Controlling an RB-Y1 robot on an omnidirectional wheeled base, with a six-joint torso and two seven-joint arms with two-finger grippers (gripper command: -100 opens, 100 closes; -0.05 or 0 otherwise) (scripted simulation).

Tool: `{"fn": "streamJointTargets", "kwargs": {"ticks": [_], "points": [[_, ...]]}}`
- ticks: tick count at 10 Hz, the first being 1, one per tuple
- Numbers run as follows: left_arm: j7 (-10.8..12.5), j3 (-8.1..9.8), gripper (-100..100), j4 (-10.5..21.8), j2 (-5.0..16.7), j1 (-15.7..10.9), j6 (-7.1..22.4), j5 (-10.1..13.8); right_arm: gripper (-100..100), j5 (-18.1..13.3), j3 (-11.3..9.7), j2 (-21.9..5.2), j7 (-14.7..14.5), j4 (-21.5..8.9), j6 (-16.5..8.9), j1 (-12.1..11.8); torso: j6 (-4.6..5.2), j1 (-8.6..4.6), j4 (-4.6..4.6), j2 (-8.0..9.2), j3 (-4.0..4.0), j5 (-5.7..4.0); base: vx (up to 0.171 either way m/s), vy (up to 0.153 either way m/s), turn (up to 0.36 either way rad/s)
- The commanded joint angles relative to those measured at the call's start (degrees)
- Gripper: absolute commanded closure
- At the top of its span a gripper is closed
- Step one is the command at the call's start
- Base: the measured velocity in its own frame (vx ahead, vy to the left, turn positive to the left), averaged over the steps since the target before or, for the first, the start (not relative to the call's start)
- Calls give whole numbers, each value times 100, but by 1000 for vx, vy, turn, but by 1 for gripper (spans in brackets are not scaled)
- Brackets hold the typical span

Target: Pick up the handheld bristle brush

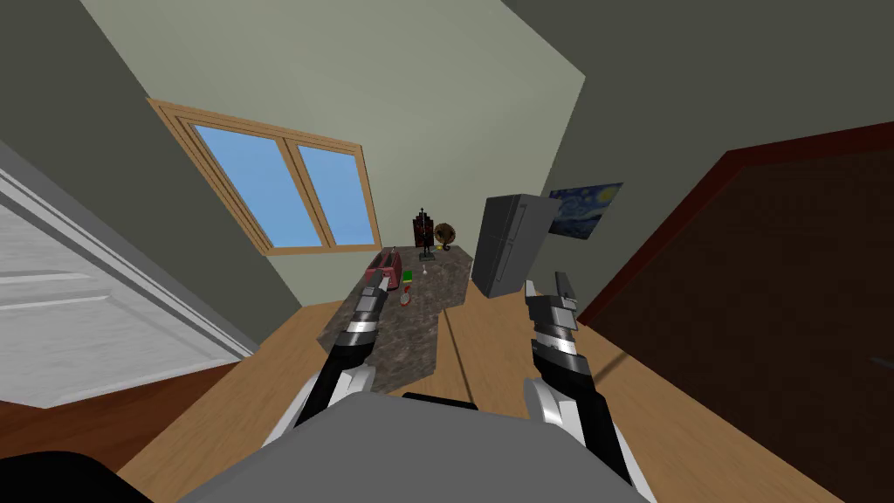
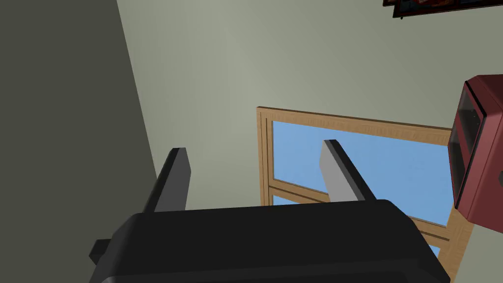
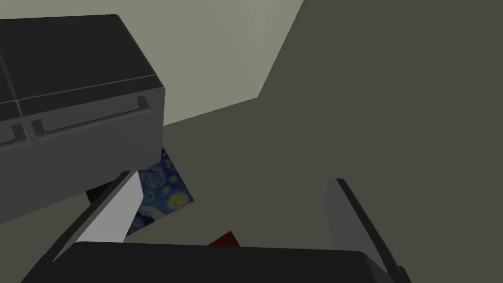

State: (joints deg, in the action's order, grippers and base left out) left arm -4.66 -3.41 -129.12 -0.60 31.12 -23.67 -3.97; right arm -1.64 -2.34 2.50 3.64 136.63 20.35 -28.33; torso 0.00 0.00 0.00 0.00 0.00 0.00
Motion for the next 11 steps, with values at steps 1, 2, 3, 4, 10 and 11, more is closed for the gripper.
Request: {"fn": "streamJointTargets", "kwargs": {"ticks": [1,2,3,4,10,11], "points": [[-10,-40,-100,-11,167,68,-22,59,0,0,0,0,0,0,0,0,0,0,0,0,0,0,-30,13,-70],[-18,-79,-100,-18,297,134,-43,119,0,0,0,0,0,0,0,1,1,5,2,9,5,1,-64,26,-135],[-29,-129,-100,-23,440,220,-72,196,0,0,0,0,0,0,0,1,1,10,4,22,12,2,-95,33,-148],[-40,-189,-100,-24,594,324,-107,289,0,0,0,0,0,0,0,1,1,14,7,34,19,3,-136,32,-194],[-94,-578,-100,91,1541,1065,-385,938,0,0,0,0,0,-1,-1,3,1,17,20,88,52,4,-182,32,-213],[-97,-663,-100,151,1755,1248,-459,1094,0,0,0,0,0,-1,-1,1,-2,4,16,63,38,2,-103,-47,-202]]}}
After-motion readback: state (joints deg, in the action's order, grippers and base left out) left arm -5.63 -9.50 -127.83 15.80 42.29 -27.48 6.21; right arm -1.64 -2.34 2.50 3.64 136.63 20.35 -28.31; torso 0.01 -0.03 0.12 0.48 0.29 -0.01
